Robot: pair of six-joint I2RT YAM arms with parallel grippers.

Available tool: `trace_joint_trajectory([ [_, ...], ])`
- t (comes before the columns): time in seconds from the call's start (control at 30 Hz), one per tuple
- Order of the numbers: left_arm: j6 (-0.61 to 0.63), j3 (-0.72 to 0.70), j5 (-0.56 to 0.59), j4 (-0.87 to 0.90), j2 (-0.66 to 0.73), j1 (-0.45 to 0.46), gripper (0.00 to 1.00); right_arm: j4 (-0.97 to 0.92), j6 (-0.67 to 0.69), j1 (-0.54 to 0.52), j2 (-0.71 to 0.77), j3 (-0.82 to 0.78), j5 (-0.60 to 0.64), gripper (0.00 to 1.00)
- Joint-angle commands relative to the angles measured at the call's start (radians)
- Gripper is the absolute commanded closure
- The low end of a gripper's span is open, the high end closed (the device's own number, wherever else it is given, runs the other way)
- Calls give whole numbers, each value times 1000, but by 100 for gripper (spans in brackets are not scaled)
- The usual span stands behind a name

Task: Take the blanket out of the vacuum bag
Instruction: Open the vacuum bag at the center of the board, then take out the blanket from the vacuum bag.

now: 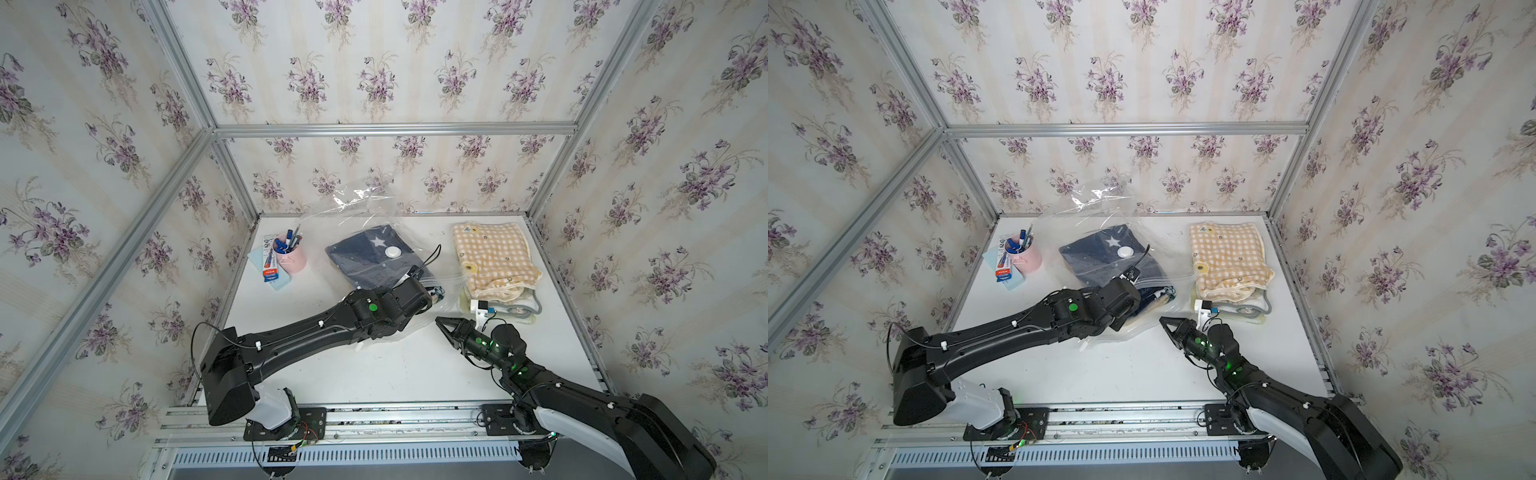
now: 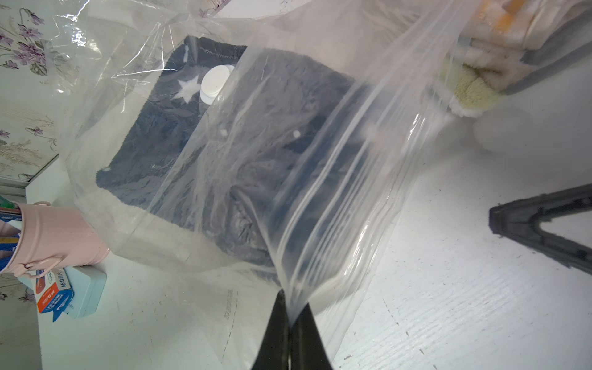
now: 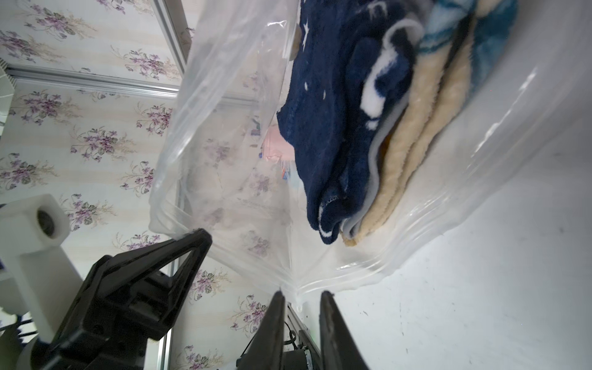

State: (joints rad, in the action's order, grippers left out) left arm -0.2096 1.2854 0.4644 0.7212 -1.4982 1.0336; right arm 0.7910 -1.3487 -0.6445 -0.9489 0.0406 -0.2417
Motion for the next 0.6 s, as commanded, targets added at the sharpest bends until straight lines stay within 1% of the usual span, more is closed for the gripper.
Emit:
trace_joint_trajectory([
  [0.0, -21, 0, -23, -19, 5, 0, 100, 60, -31, -24, -46, 30, 96, 75],
  [0.1, -29, 2, -26, -21, -3, -1, 100, 80, -30, -38, -126, 65, 131, 74],
  [0.17, -33, 2, -24, -20, -4, -1, 100, 127, -25, -38, -199, 85, 136, 74],
  [0.33, -44, 2, -24, -17, 4, -6, 100, 251, -28, -41, -395, 146, 119, 72],
  [0.47, -52, -6, -26, -17, 11, -9, 100, 376, -49, -43, -551, 182, 107, 67],
  [0.57, -59, -13, -24, -18, 22, -12, 100, 413, -58, -49, -638, 221, 83, 63],
])
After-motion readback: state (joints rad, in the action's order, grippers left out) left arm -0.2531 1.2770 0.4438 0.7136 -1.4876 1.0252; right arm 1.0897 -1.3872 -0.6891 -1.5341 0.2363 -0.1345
